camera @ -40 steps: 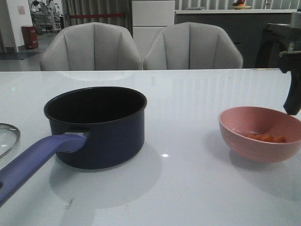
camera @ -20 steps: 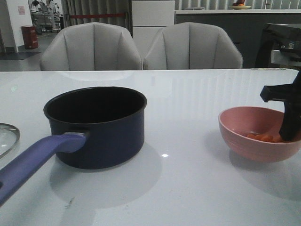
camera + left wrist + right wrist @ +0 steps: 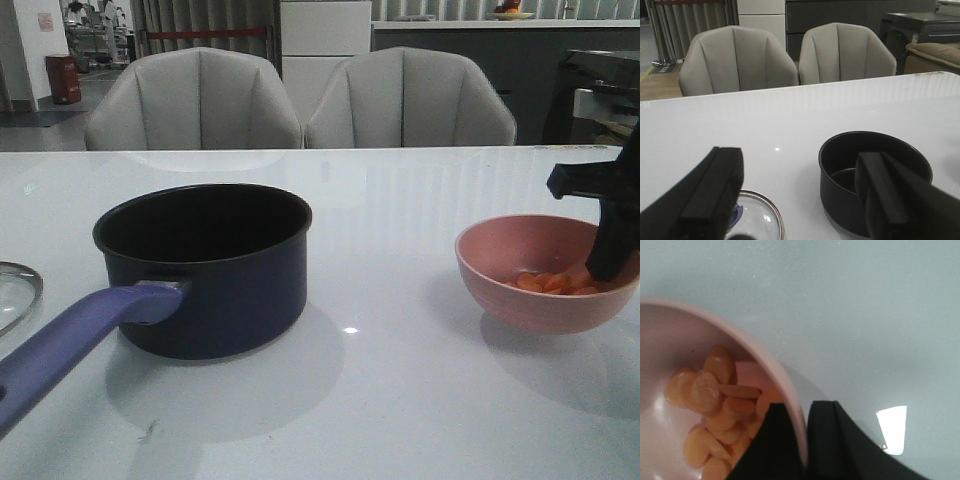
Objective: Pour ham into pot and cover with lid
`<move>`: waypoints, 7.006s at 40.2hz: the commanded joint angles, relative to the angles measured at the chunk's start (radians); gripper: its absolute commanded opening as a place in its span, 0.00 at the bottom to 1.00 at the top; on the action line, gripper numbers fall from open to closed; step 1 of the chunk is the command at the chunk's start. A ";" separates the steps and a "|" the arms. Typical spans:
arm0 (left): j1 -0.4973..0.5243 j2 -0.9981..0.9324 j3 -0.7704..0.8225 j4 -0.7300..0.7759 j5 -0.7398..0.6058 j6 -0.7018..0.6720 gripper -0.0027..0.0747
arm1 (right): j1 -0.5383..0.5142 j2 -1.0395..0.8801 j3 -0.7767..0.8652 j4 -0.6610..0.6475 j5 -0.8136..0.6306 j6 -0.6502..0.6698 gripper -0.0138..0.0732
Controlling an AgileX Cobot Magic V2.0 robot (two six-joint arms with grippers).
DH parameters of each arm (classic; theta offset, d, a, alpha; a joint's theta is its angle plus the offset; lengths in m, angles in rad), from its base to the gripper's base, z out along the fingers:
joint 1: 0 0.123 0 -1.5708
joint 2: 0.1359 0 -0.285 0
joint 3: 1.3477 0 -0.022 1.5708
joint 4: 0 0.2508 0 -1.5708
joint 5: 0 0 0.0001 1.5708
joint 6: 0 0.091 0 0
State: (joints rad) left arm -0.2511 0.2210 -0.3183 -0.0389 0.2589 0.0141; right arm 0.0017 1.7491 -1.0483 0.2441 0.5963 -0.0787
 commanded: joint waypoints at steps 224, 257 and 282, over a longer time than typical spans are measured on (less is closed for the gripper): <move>-0.010 0.007 -0.025 -0.038 -0.077 -0.003 0.71 | 0.030 -0.001 -0.194 0.150 0.149 -0.150 0.46; -0.010 0.007 -0.025 -0.038 -0.077 -0.003 0.71 | 0.050 -0.427 0.026 0.032 -0.036 -0.186 0.67; 0.005 0.024 -0.025 -0.041 -0.073 -0.003 0.71 | 0.245 -1.179 0.609 0.111 -0.407 -0.186 0.33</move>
State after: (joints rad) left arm -0.2516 0.2210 -0.3168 -0.0667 0.2589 0.0141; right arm 0.2437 0.6392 -0.4421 0.3354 0.3120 -0.2506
